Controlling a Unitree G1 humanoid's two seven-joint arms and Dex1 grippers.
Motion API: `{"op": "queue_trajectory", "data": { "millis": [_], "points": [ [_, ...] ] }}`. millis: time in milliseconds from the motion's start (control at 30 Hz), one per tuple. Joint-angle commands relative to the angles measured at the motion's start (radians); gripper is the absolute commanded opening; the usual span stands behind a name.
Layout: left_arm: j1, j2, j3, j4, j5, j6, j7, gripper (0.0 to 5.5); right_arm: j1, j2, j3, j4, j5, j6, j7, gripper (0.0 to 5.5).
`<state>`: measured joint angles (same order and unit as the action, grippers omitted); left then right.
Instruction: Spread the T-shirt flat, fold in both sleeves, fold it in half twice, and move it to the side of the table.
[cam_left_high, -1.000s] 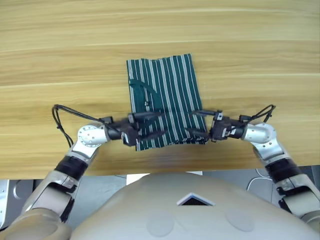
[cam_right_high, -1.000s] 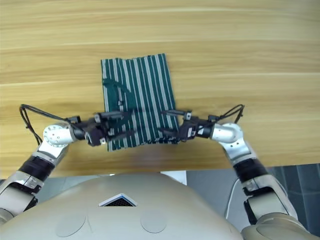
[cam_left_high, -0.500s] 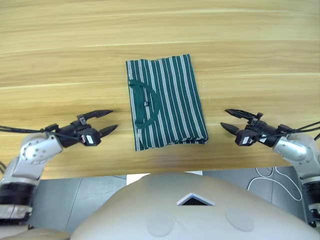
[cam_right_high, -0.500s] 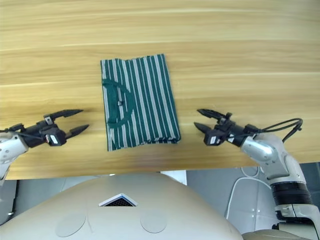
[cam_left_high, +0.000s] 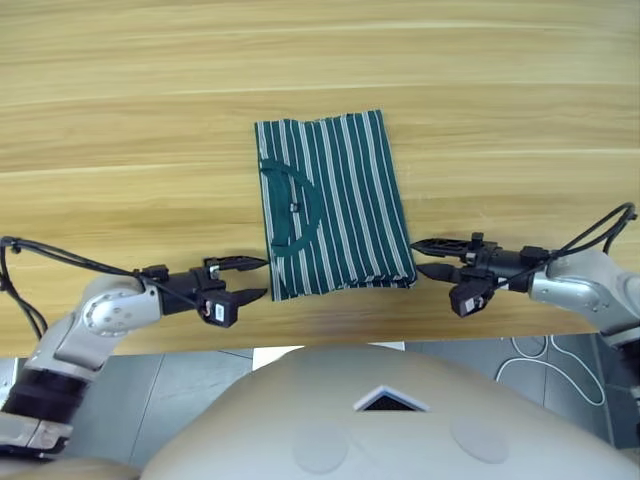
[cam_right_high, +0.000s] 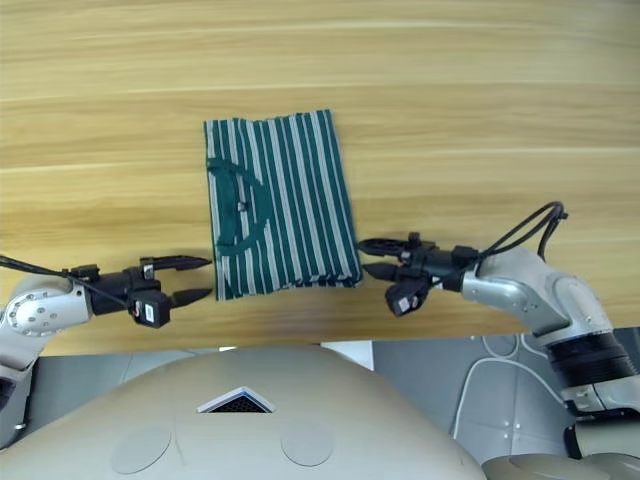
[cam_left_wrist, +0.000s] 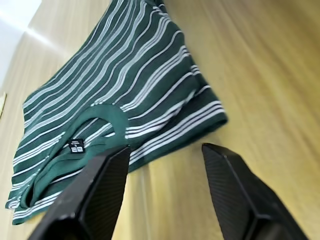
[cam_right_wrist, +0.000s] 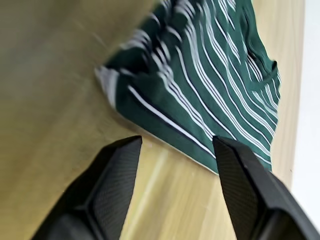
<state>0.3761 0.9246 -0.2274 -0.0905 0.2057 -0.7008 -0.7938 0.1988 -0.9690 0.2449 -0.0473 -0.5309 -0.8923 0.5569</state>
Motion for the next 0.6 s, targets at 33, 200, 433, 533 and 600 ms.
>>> {"op": "queue_trajectory", "data": {
  "millis": [33, 200, 433, 533, 600],
  "points": [
    [-0.020, -0.004, -0.087, 0.060, 0.055, 0.015, -0.054, 2.67, 0.043, -0.038, 0.024, -0.026, 0.019, 0.017, 0.048, 2.65],
    [-0.044, -0.010, -0.158, 0.071, 0.038, -0.002, -0.065, 2.67, 0.030, -0.023, 0.049, -0.041, 0.041, 0.022, 0.064, 2.65],
    [-0.054, 0.004, -0.208, 0.067, 0.029, -0.014, -0.061, 2.67, -0.019, 0.008, 0.104, -0.018, 0.040, 0.026, 0.070, 2.65],
    [-0.064, 0.001, -0.219, 0.073, 0.033, -0.020, -0.060, 2.67, -0.024, 0.011, 0.112, -0.020, 0.045, 0.029, 0.071, 2.65],
    [-0.062, 0.009, -0.213, 0.077, 0.032, -0.017, -0.048, 2.67, -0.024, 0.005, 0.100, -0.022, 0.052, 0.037, 0.064, 2.65]
  ]
}}
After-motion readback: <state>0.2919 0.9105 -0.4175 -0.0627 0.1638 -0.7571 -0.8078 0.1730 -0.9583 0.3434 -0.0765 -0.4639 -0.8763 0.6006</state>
